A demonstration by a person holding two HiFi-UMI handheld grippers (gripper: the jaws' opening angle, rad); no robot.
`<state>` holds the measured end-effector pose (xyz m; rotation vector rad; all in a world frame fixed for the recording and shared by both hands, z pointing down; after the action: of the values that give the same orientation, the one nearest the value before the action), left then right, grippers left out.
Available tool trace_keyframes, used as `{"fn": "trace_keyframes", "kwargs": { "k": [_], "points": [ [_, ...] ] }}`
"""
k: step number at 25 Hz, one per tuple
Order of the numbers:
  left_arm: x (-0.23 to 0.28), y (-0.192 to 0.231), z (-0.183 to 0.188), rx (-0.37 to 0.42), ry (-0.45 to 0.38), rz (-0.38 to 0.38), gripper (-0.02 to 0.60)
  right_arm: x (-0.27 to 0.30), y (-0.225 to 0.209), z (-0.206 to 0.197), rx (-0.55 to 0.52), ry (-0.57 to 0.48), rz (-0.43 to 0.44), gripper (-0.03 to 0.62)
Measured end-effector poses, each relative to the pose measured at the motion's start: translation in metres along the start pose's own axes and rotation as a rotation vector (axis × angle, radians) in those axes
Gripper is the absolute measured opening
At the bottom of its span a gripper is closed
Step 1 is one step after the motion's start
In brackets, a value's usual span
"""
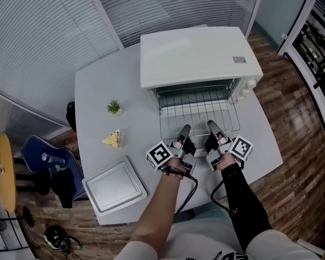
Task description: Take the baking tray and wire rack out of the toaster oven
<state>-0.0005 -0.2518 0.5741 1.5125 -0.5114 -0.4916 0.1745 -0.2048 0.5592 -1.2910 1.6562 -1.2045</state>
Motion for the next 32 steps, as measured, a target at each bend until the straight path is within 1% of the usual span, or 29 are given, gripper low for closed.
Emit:
{"fn": "trace_keyframes", "kwargs": {
  "k": [5, 12, 15, 18, 24, 27, 32],
  "points": [
    [-0.009, 0.001, -0.006, -0.002, 0.01, -0.002, 0.058, -0.013, -0.003, -0.005, -0.007, 0.006, -0.05, 0.014],
    [-0.016, -0.002, -0.013, -0.024, 0.002, -0.014, 0.058, -0.021, -0.001, -0.01, 0.013, 0.011, -0.044, 0.013],
    [-0.02, -0.002, -0.015, -0.022, 0.002, -0.014, 0.058, -0.024, 0.002, -0.01, -0.003, 0.017, -0.043, 0.014],
    [-0.025, -0.002, -0.016, -0.009, -0.003, -0.012, 0.058, -0.027, 0.005, -0.016, 0.011, 0.025, -0.02, 0.012],
    [-0.042, 0.0, -0.026, -0.013, -0.017, -0.002, 0.058, -0.045, 0.0, -0.028, 0.016, 0.053, -0.035, 0.012],
    [-0.051, -0.001, -0.032, 0.012, -0.019, 0.004, 0.058, -0.052, 0.004, -0.031, 0.013, 0.076, -0.018, 0.012],
    [-0.076, -0.004, -0.047, 0.06, -0.038, 0.025, 0.058, -0.069, 0.014, -0.038, -0.022, 0.14, 0.019, 0.011]
  ]
}}
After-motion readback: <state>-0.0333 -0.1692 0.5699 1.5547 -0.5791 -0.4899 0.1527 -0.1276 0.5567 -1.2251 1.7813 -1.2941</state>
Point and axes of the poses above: the fingertips, and each gripper's own axes: x forward along the fingers, y to its left, z out of its top, the point moved 7 cm from there along -x, backward along the fingers, and after that the axes turned 4 degrees about -x, right-handed, at the moved point
